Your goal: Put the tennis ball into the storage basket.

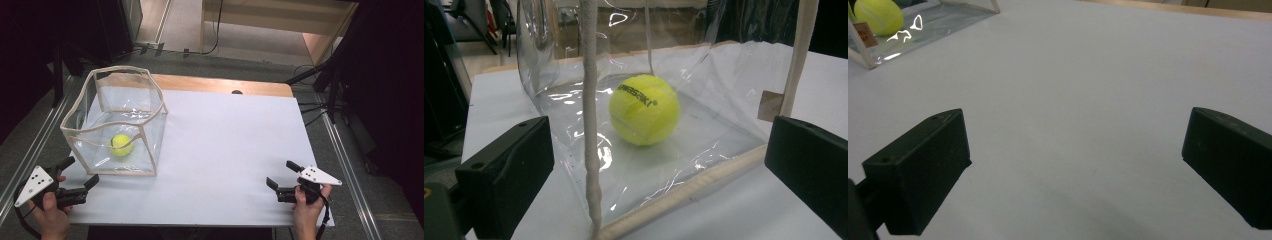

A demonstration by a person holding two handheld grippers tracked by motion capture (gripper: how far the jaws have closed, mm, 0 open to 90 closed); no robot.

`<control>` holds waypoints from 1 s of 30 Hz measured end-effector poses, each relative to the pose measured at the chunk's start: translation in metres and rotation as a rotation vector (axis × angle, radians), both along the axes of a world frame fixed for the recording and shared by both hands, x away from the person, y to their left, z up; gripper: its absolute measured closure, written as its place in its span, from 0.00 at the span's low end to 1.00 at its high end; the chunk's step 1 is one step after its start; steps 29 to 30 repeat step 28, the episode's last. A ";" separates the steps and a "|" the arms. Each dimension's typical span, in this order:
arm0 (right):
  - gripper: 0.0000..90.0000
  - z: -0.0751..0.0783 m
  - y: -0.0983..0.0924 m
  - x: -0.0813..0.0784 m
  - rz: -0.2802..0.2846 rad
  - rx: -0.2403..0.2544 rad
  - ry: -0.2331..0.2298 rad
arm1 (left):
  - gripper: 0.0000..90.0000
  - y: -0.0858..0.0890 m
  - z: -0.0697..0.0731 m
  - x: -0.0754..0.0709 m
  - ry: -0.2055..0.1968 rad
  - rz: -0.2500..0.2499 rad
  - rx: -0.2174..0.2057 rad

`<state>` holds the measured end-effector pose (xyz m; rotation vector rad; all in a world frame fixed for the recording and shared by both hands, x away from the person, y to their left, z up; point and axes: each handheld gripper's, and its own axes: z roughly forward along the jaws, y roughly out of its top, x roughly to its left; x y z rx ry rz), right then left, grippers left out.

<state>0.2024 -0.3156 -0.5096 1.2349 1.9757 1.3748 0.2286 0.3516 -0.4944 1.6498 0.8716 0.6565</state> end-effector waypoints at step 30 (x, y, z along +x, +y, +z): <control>0.00 -0.005 -0.049 -0.014 -0.153 0.058 -0.029 | 0.00 0.000 0.000 0.000 0.000 -0.001 -0.001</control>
